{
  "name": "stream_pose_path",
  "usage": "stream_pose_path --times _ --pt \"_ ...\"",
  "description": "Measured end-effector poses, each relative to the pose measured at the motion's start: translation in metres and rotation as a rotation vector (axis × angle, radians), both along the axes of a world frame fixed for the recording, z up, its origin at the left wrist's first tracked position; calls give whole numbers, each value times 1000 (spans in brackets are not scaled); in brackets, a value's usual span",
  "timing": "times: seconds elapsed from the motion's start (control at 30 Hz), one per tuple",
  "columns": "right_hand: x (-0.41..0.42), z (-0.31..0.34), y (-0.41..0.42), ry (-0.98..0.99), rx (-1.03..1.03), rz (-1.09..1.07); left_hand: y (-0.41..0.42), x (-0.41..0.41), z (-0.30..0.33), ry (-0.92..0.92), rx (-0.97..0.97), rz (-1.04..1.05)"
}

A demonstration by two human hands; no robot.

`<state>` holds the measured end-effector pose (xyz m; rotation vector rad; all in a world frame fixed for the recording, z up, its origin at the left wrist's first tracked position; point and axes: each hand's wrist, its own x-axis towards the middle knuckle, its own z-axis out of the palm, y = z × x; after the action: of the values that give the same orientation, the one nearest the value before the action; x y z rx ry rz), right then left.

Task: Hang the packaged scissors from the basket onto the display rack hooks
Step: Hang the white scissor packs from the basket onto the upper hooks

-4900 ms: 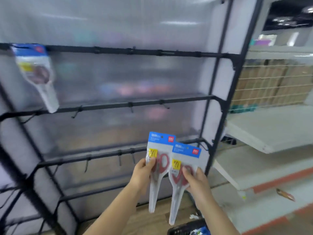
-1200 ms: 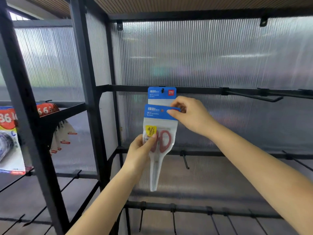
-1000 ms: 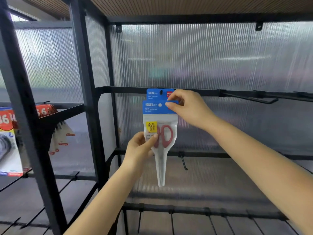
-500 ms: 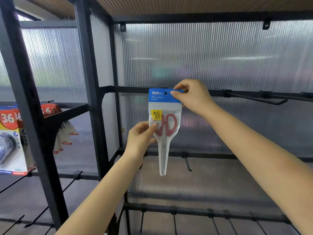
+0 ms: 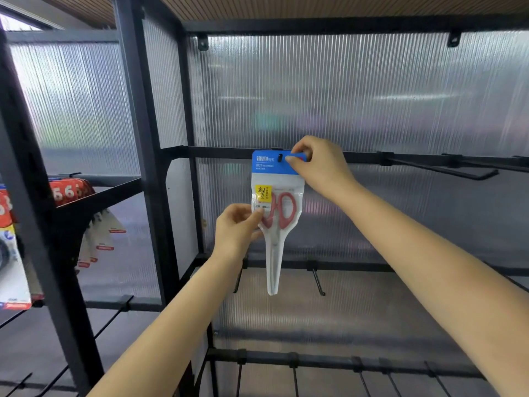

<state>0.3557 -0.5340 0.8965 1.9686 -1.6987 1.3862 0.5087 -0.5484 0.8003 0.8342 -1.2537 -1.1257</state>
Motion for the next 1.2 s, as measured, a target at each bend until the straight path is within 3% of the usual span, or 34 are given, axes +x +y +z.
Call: stream_pose_path --times 0.13,0.4,0.53,0.93,1.1,1.2 --pt "-2 -3 -10 174 -75 -93 -19 -6 3 -111 -25 76" --pt "0 -18 -25 593 -240 -322 -41 -13 2 -128 18 86" --pt "-1 -33 -21 724 35 -394 -43 -13 0 -246 -47 151" --pt "-4 -46 52 775 153 -376 6 -4 0 -688 -422 374" --pt "-27 -64 110 705 201 -407 55 -24 -3 -772 -603 316" --pt "-52 -84 159 638 264 -444 87 -55 -16 -834 -615 215"
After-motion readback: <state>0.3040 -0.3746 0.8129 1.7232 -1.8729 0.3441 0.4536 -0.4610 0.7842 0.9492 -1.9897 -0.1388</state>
